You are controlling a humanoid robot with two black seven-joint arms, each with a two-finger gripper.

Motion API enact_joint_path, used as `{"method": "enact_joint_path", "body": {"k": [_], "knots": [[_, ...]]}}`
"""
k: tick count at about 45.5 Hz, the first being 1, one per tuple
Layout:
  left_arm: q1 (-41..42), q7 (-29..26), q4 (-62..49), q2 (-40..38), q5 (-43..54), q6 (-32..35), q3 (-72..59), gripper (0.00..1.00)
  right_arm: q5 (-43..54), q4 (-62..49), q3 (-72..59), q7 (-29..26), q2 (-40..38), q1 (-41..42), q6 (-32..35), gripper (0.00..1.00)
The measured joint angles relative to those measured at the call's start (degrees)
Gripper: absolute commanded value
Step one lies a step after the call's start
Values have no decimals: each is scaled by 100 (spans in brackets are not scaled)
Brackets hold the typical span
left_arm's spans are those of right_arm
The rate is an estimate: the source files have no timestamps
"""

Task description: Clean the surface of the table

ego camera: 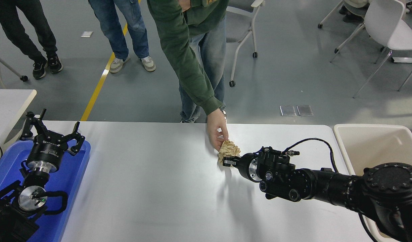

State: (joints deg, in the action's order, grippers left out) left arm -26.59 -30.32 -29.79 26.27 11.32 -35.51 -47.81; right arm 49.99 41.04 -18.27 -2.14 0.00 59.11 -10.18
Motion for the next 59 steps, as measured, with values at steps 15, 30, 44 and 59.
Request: {"method": "enact_joint_path", "body": {"k": [15, 30, 44, 59], "knots": [[0, 0, 0, 0, 0, 0, 0, 100, -111, 381, 153, 113, 0, 211, 248, 0], [4, 0, 0, -1, 2, 0, 0, 100, -280, 1520, 297, 143, -920, 624, 422, 0], [3, 0, -1, 0, 0, 0, 0, 100, -381, 2972, 350, 147, -2438, 1110, 462, 0], [4, 0, 1, 0, 1, 0, 0, 100, -427, 4416, 596, 188, -4390, 1426, 776, 0]]}}
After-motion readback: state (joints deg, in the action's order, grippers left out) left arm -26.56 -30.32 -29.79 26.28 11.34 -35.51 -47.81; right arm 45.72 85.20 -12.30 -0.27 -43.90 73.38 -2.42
